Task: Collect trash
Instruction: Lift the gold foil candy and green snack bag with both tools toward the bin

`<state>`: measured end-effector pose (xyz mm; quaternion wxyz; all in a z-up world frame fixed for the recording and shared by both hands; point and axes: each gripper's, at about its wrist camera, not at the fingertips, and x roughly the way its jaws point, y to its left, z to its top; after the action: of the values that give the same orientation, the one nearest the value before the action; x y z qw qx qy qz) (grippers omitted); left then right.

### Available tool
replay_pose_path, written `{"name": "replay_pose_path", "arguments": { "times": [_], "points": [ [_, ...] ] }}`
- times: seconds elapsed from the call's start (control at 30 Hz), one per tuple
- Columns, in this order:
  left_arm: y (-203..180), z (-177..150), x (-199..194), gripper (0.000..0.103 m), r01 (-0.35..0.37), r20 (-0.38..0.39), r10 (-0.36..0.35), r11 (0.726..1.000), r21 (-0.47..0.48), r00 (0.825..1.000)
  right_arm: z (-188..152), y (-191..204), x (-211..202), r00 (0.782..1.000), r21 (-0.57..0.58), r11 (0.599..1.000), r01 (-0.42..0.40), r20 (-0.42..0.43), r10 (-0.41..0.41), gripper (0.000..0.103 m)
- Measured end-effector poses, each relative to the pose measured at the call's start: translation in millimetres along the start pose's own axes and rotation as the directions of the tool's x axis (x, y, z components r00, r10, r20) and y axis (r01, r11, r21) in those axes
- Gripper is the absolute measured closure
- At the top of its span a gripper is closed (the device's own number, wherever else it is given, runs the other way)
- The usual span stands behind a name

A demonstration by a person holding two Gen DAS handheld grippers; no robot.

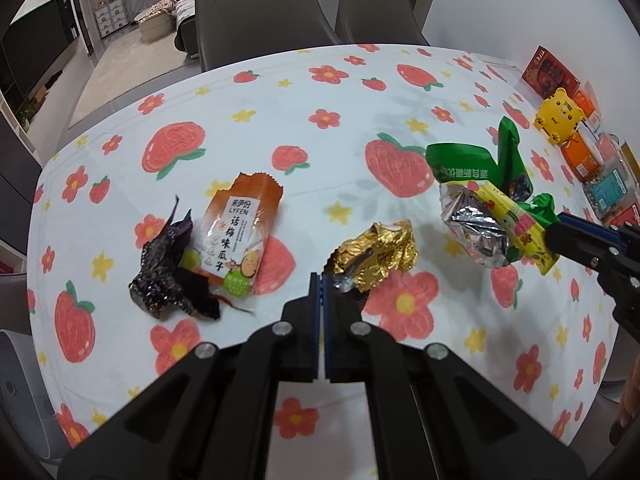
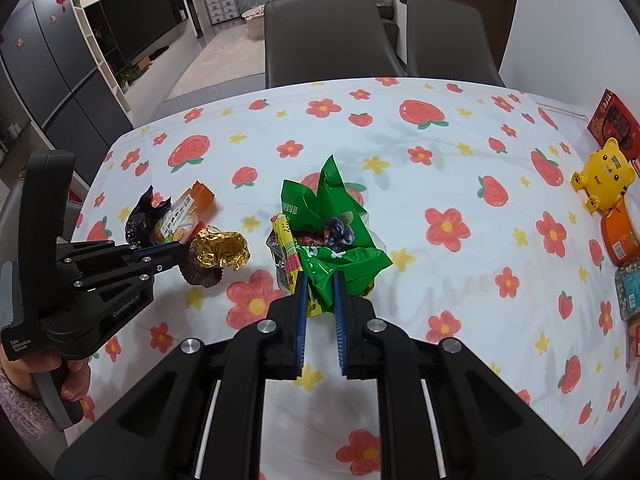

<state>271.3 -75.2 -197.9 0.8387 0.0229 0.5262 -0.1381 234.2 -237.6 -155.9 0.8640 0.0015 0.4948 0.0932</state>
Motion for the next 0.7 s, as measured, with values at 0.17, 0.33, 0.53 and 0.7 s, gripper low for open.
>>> {"name": "replay_pose_path", "arguments": {
  "times": [0.17,0.33,0.53,0.7],
  "points": [
    [9.8,-12.8,-31.1,0.102,-0.033,0.024,0.033,0.999,-0.023,0.999,-7.0,10.4,-17.1,1.000,-0.023,1.000,-0.015,0.008,0.015,0.092],
    [21.4,-28.5,-59.9,0.102,-0.057,0.051,0.060,0.996,-0.063,0.997,-13.4,25.5,-36.7,0.999,-0.055,0.998,-0.026,0.022,0.027,0.092],
    [42.4,-53.3,-96.0,0.102,-0.087,0.084,0.098,0.988,-0.126,0.992,-18.8,53.4,-59.2,0.997,-0.113,0.992,-0.051,0.045,0.056,0.092],
    [64.5,-78.6,-121.6,0.102,-0.114,0.102,0.135,0.975,-0.189,0.986,-24.4,84.9,-70.7,0.995,-0.180,0.981,-0.079,0.050,0.089,0.092]
  ]
}}
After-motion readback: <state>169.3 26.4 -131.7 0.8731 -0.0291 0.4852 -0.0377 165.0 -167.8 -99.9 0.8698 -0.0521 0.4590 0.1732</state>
